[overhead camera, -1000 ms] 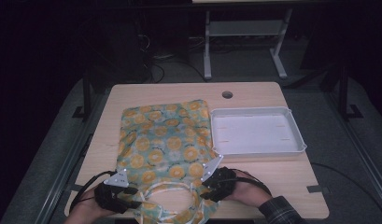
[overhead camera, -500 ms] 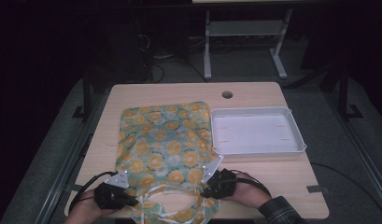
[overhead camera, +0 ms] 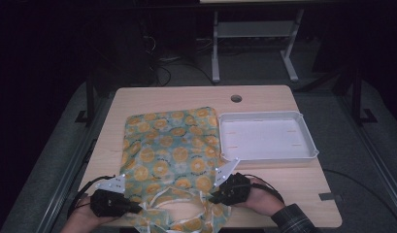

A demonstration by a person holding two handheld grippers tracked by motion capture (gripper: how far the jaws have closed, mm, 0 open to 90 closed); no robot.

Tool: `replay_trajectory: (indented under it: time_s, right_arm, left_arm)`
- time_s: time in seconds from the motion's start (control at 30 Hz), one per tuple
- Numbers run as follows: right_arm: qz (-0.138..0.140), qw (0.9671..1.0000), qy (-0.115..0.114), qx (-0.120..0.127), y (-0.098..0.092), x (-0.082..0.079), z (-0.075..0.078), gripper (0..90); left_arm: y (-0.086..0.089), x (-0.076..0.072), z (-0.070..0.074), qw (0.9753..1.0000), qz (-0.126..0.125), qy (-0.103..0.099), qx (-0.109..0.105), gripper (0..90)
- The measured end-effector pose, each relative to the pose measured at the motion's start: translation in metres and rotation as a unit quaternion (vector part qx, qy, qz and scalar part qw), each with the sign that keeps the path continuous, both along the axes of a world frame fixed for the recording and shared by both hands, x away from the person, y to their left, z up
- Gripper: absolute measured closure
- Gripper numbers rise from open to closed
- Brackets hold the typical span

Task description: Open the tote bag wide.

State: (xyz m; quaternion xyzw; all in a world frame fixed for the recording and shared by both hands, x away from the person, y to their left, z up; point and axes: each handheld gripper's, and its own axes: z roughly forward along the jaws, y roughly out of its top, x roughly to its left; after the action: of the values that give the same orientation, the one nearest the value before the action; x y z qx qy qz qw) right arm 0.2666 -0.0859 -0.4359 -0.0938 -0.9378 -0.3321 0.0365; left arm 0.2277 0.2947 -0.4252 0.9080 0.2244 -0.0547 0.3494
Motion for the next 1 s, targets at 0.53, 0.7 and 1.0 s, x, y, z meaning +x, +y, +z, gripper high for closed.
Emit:
replay_trajectory:
  time_s: [0.53,0.7,1.0]
  right_arm:
    - [-0.018,0.9993,-0.026,0.022,-0.002,0.012,0.017,89.2]
    - [-0.023,0.9985,-0.041,0.028,-0.001,0.021,0.027,89.3]
    - [-0.039,0.9969,-0.057,0.038,-0.001,0.04,0.047,89.4]
  left_arm:
    - [0.009,0.021,0.029,0.9972,0.039,-0.047,-0.043,88.5]
    - [0.011,0.029,0.039,0.9946,0.059,-0.063,-0.058,88.5]
    - [0.02,0.048,0.06,0.9881,0.084,-0.089,-0.093,88.7]
